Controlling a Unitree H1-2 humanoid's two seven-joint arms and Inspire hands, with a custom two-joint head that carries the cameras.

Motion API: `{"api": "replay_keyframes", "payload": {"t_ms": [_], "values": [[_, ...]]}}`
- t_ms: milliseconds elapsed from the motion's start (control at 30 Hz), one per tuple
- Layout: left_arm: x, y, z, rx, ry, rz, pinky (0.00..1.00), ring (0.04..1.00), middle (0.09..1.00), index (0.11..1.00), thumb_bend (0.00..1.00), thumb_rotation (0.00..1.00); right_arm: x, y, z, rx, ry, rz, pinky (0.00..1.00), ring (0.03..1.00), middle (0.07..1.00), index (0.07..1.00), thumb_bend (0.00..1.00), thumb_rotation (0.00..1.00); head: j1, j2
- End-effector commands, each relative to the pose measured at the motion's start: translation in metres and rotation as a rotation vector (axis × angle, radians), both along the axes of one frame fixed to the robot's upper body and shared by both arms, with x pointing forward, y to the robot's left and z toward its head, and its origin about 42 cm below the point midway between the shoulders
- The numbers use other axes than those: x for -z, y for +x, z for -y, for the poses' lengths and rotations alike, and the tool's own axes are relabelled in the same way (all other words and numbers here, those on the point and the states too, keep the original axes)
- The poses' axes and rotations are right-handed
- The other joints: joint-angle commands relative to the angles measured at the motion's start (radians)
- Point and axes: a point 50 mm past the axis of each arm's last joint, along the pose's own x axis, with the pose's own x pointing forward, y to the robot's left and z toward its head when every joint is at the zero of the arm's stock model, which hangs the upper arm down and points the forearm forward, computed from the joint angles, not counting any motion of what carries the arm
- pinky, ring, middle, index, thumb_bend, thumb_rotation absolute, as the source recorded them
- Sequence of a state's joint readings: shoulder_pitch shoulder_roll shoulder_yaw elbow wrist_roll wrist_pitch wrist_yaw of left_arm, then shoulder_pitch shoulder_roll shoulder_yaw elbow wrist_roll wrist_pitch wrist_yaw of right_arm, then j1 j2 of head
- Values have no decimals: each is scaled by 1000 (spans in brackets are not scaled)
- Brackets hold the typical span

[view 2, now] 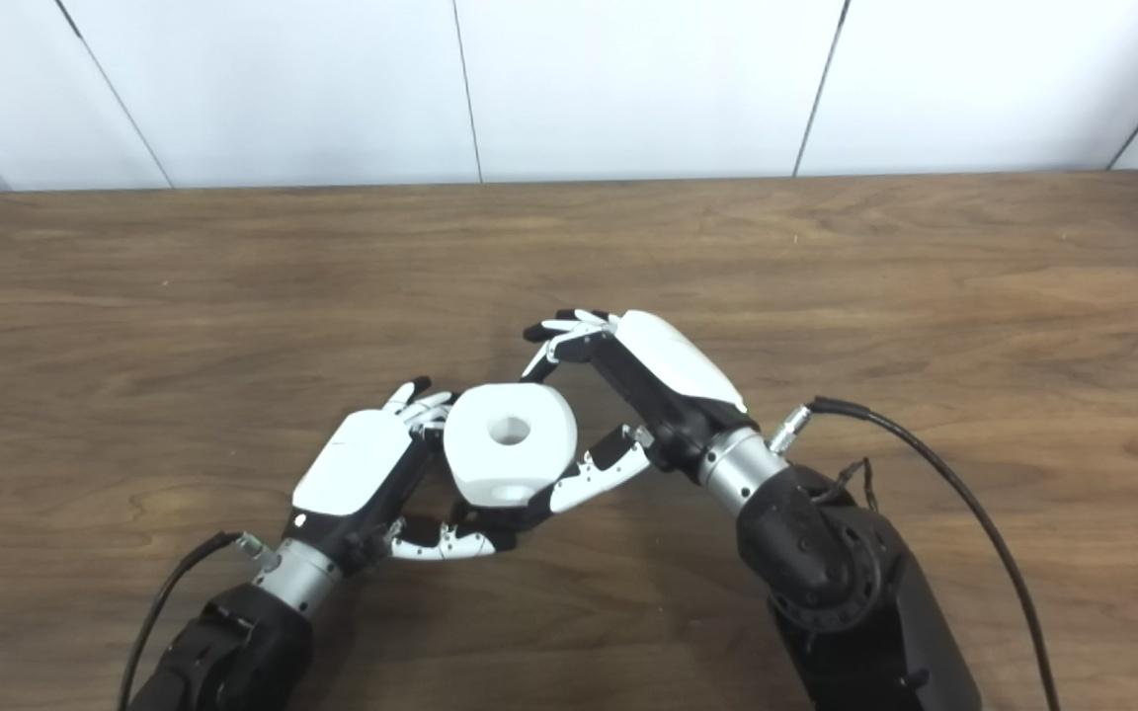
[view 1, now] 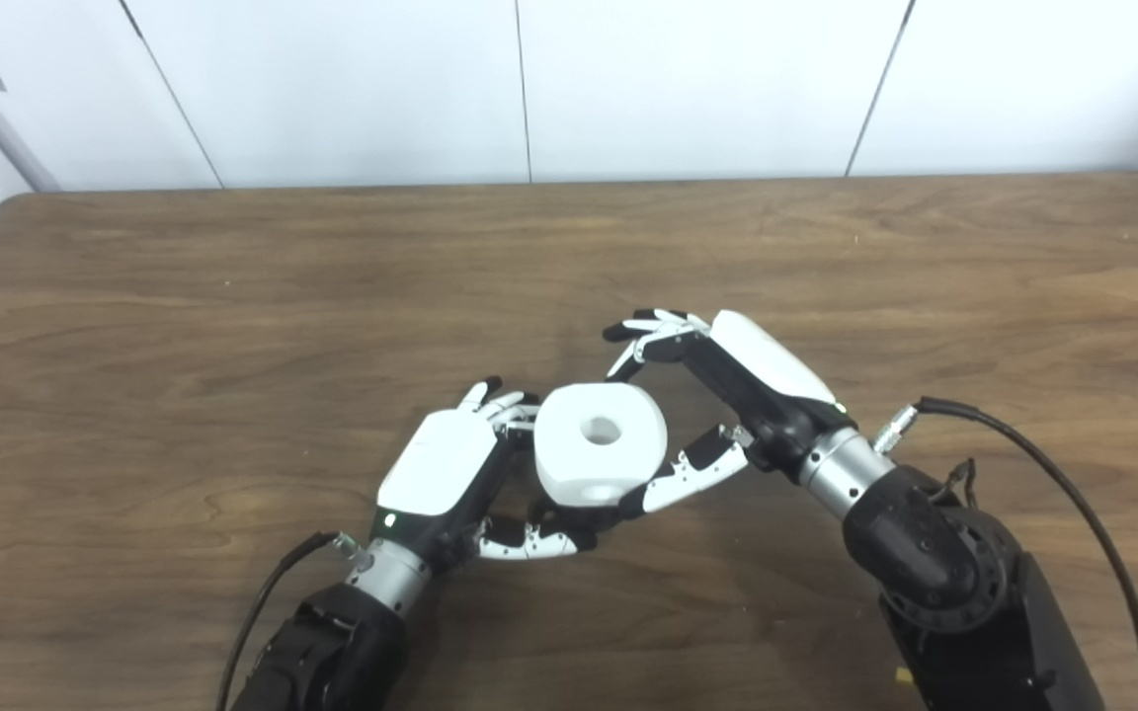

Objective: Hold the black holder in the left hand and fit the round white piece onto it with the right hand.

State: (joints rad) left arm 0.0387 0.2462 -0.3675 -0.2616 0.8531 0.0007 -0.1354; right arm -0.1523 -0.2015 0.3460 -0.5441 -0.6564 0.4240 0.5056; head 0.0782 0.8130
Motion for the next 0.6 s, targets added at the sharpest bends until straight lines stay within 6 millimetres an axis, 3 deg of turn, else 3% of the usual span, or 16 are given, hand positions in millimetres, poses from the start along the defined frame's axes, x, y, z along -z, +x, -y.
{"api": "replay_keyframes", "payload": {"t_ms": [0,567], "values": [[-1,0,0,21,19,6,1000,886,788,487,522,54,-9,5,0,-6,-7,45,1000,949,857,483,524,135,0,1],[-1,1,-1,26,21,4,1000,890,792,487,523,54,-13,7,6,3,-16,64,1000,950,857,483,523,136,-7,-3]]}}
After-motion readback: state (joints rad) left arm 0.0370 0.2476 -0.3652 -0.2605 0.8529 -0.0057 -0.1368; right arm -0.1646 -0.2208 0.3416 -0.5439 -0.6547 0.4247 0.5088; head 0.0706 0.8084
